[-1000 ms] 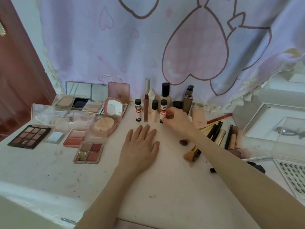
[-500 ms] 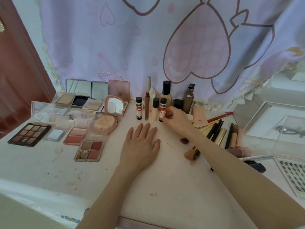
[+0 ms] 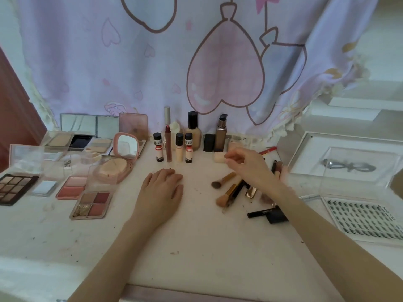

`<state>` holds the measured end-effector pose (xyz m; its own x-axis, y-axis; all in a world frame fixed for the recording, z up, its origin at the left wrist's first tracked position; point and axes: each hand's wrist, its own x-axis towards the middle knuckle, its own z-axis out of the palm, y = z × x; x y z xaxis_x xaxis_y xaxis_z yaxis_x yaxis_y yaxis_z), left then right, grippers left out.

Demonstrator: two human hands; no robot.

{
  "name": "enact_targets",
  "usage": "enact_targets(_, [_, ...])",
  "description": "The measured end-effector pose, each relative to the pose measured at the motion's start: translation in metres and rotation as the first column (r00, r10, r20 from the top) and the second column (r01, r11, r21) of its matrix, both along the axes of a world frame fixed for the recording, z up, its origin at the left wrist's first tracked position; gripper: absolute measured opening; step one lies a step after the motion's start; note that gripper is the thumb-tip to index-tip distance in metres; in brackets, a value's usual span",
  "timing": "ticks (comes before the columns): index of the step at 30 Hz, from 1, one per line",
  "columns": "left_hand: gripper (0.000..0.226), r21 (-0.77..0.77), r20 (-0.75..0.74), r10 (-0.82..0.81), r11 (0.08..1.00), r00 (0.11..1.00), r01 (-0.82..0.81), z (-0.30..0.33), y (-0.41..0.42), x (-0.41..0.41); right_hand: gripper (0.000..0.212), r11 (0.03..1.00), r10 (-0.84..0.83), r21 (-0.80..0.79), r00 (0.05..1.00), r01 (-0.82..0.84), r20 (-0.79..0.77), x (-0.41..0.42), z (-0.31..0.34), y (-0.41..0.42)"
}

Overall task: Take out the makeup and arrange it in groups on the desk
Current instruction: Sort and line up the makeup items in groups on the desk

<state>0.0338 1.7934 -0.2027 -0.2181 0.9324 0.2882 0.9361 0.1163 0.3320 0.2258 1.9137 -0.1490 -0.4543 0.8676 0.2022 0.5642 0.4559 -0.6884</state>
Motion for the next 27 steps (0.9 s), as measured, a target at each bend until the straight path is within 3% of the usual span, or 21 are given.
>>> enact_targets(7, [0.024, 0.123, 0.131, -0.108, 0.988, 0.985, 0.092, 0.005, 0.001, 0.025, 0.019, 0.991, -0.132, 0.004, 0.978, 0.134, 0.163, 0.082, 0.008, -0.006])
enact_targets(14, [0.025, 0.201, 0.089, -0.332, 0.929, 0.939, 0.310, 0.021, 0.018, 0.090, 0.017, 0.998, -0.052, 0.040, 0.951, 0.042, 0.305, 0.130, -0.002, -0.018])
enact_targets(17, [0.027, 0.168, -0.045, -0.367, 0.914, 0.929, 0.370, 0.021, 0.032, 0.116, 0.018, 0.997, -0.062, 0.059, 0.938, 0.045, 0.341, 0.133, -0.005, -0.014])
enact_targets(22, [0.037, 0.015, -0.133, -0.374, 0.925, 0.918, 0.380, 0.025, 0.051, 0.144, 0.023, 0.999, -0.015, 0.050, 0.929, -0.004, 0.371, 0.131, -0.002, -0.007])
enact_targets(27, [0.038, -0.054, -0.142, -0.389, 0.921, 0.910, 0.386, 0.026, 0.058, 0.144, 0.015, 0.997, 0.072, -0.016, 0.964, -0.071, 0.255, 0.135, -0.003, -0.007])
